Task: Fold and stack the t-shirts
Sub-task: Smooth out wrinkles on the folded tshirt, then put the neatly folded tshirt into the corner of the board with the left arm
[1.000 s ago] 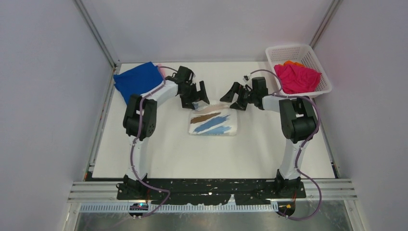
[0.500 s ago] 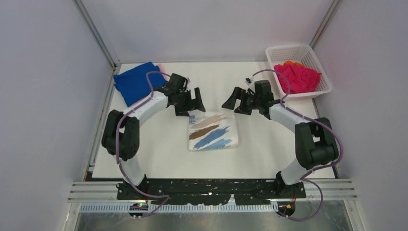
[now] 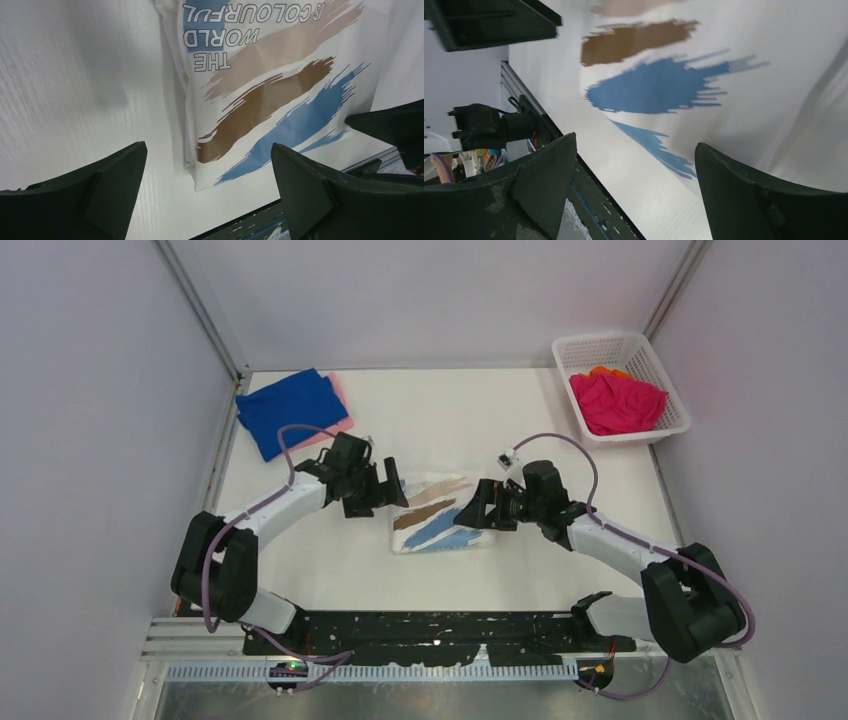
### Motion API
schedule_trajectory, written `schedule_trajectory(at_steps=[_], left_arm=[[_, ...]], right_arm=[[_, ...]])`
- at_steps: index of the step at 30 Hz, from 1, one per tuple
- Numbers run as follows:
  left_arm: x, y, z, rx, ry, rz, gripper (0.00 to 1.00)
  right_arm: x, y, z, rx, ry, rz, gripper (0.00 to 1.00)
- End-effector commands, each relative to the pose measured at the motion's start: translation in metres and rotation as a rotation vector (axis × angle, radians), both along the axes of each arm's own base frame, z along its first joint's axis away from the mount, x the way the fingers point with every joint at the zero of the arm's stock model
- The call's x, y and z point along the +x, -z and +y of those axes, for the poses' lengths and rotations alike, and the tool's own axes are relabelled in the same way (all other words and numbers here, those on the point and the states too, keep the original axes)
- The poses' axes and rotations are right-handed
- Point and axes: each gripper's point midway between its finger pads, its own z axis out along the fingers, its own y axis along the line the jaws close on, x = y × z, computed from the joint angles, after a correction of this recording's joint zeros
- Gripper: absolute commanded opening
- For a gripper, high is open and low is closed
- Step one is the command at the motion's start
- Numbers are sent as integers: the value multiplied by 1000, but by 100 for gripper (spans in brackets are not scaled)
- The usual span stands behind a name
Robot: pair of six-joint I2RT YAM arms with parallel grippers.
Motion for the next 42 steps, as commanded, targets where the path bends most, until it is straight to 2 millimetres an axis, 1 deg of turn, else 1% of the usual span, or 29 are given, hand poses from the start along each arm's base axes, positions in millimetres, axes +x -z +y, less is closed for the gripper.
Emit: schedule_trajectory(at_steps=[1, 2, 4, 6, 8, 10, 13, 15, 17, 20, 21, 22, 23, 24, 25, 26, 27, 28, 31, 33, 36, 39, 40, 41, 42], left_arm=[[12, 2, -9, -47, -30, -41, 100], [12, 5, -10, -47, -27, -31, 100], [12, 12, -11, -44, -27, -11, 100], [12, 20, -12, -41, -30, 6, 100], [14, 28, -14, -43, -34, 26, 100], [16, 33, -19, -51, -25, 44, 98], [21, 42, -22, -31, -30, 60, 92], [22, 48, -26, -25, -23, 78, 86], [19, 55, -34, -14, -7, 99, 80], [15, 64, -47, 23, 18, 112, 69], [13, 66, -49, 49, 25, 117, 64], [13, 68, -51, 82, 28, 119, 59], [12, 71, -51, 120, 30, 120, 53], [14, 72, -49, 169, 22, 115, 44], [16, 73, -45, 225, 13, 103, 34], [19, 74, -40, 285, 0, 93, 18], [22, 73, -34, 346, -10, 81, 4], [25, 72, -28, 405, -22, 73, 0], [37, 62, -12, 528, -55, 36, 0], [47, 51, -5, 574, -73, -11, 0], [71, 26, 3, 638, -102, -113, 0], [96, 6, 6, 702, -108, -183, 0], [105, -2, 10, 737, -126, -202, 0], [114, -7, 13, 768, -137, -217, 0], [124, -13, 17, 795, -146, -232, 0]], right_arm=[[0, 39, -5, -33, 51, 71, 95], [-1, 52, -8, -54, 64, 106, 95], [-7, 71, -11, -77, 79, 156, 95], [-12, 83, -15, -90, 86, 181, 95], [-17, 90, -18, -107, 88, 196, 96], [-18, 89, -19, -111, 79, 190, 95], [-15, 78, -17, -104, 65, 157, 95], [-13, 67, -16, -96, 58, 124, 95], [-10, 50, -16, -86, 57, 74, 95], [-9, 36, -20, -93, 74, 43, 95], [-7, 28, -22, -89, 86, 14, 95], [-8, 26, -24, -93, 92, 9, 95], [-5, 17, -26, -90, 108, -28, 95], [-7, 18, -30, -104, 117, -19, 96], [-4, 11, -33, -106, 137, -49, 95], [-5, 11, -37, -115, 149, -50, 95], [-4, 6, -41, -125, 167, -72, 95], [-3, 5, -45, -132, 179, -81, 95], [0, 0, -58, -170, 228, -125, 95], [2, -1, -67, -195, 260, -148, 95], [5, -5, -80, -227, 312, -187, 95], [9, -7, -94, -264, 385, -219, 96], [9, -9, -98, -267, 403, -235, 95], [10, -7, -105, -291, 437, -240, 95], [10, -11, -108, -292, 452, -257, 96]])
